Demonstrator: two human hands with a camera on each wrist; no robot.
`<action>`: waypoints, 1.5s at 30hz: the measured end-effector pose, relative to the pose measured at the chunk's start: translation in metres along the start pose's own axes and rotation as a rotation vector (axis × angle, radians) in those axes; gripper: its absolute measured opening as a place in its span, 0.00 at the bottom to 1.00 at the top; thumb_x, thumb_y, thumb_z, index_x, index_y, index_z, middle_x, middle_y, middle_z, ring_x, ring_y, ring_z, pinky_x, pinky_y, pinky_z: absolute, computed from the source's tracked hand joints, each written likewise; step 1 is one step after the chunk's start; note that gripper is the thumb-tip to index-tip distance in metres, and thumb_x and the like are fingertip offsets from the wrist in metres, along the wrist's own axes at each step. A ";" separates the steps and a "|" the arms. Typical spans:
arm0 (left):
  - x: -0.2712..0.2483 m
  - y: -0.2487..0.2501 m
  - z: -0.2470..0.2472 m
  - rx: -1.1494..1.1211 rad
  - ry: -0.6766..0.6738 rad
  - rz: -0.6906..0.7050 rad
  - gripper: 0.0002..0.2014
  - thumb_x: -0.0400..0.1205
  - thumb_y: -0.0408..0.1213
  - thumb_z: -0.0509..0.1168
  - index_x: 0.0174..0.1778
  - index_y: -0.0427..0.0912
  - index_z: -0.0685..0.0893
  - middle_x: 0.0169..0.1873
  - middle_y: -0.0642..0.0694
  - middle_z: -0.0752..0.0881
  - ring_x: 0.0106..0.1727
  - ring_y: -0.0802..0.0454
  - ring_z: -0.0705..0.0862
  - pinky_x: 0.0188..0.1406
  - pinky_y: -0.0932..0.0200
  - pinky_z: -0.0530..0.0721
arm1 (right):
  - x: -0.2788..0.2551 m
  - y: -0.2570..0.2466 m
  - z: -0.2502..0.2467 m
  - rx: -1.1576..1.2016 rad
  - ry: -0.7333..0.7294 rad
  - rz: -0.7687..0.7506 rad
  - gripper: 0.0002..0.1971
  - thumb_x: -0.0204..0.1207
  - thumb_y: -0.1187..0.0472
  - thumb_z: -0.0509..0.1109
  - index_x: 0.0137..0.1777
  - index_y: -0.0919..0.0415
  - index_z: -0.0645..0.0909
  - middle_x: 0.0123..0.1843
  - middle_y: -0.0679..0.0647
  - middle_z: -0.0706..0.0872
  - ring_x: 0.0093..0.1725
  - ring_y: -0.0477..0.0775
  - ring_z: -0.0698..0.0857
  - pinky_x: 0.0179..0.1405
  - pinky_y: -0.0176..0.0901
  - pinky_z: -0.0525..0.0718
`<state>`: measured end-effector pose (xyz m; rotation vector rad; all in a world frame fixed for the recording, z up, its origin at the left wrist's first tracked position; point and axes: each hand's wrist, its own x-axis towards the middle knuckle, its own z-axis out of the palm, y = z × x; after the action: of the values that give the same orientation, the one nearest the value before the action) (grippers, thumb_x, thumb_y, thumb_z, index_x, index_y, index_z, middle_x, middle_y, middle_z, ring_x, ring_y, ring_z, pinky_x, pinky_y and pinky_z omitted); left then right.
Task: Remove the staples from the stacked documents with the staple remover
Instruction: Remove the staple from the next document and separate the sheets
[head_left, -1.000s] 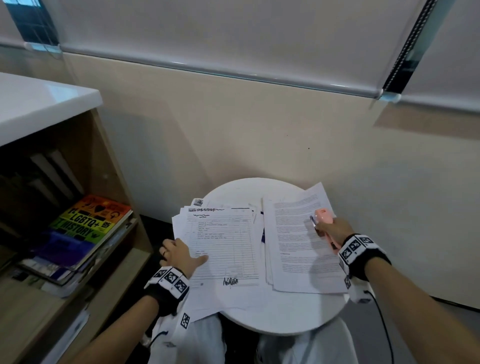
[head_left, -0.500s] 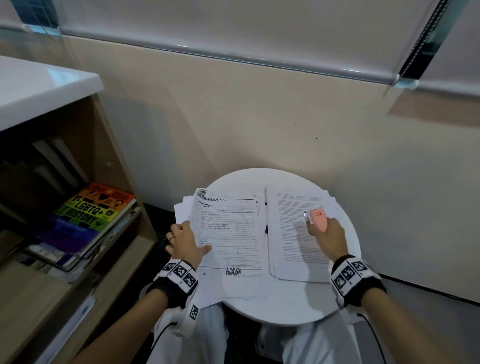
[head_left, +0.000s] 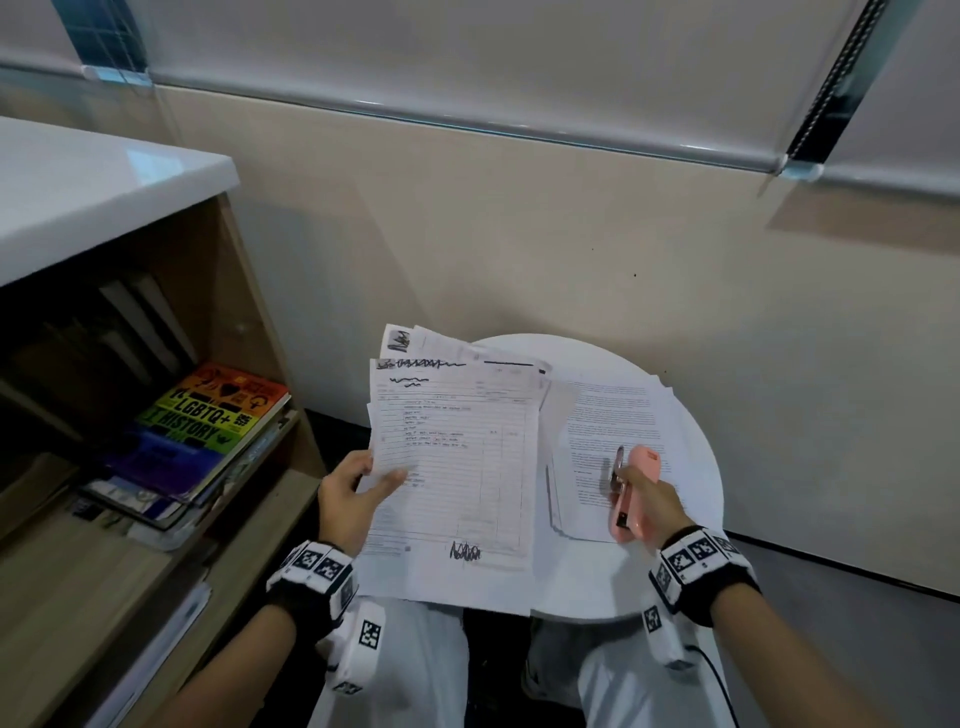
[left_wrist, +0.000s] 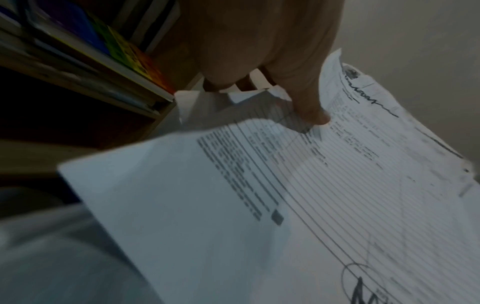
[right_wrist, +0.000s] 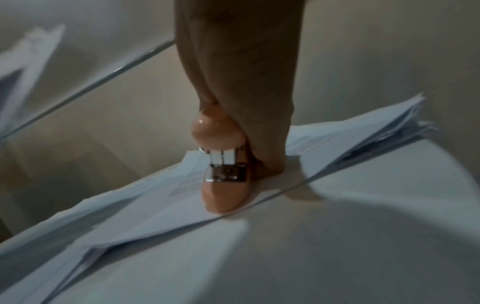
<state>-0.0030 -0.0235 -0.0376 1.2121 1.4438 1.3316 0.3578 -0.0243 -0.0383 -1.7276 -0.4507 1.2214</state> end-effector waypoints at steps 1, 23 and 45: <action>-0.003 0.002 -0.005 -0.002 -0.009 0.008 0.06 0.70 0.33 0.78 0.41 0.39 0.90 0.46 0.44 0.89 0.49 0.49 0.88 0.49 0.53 0.86 | 0.000 0.000 -0.001 0.009 -0.010 0.010 0.05 0.78 0.64 0.68 0.45 0.67 0.80 0.36 0.60 0.84 0.34 0.56 0.82 0.37 0.45 0.79; -0.055 0.007 0.052 0.936 -0.310 -0.018 0.45 0.66 0.50 0.77 0.73 0.44 0.59 0.66 0.46 0.61 0.68 0.44 0.68 0.63 0.49 0.77 | -0.042 -0.033 0.026 -0.390 0.087 -0.457 0.15 0.74 0.61 0.73 0.56 0.61 0.73 0.48 0.63 0.85 0.32 0.57 0.80 0.30 0.42 0.79; 0.005 0.001 0.062 1.248 -0.795 0.229 0.38 0.84 0.49 0.60 0.84 0.44 0.47 0.84 0.53 0.43 0.85 0.49 0.44 0.83 0.45 0.55 | -0.061 0.023 0.142 -1.020 -0.219 -0.396 0.23 0.84 0.54 0.60 0.75 0.63 0.64 0.66 0.68 0.79 0.60 0.68 0.82 0.53 0.54 0.82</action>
<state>0.0566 -0.0055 -0.0433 2.3552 1.4783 -0.1970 0.2023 -0.0120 -0.0347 -2.1452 -1.6786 0.9246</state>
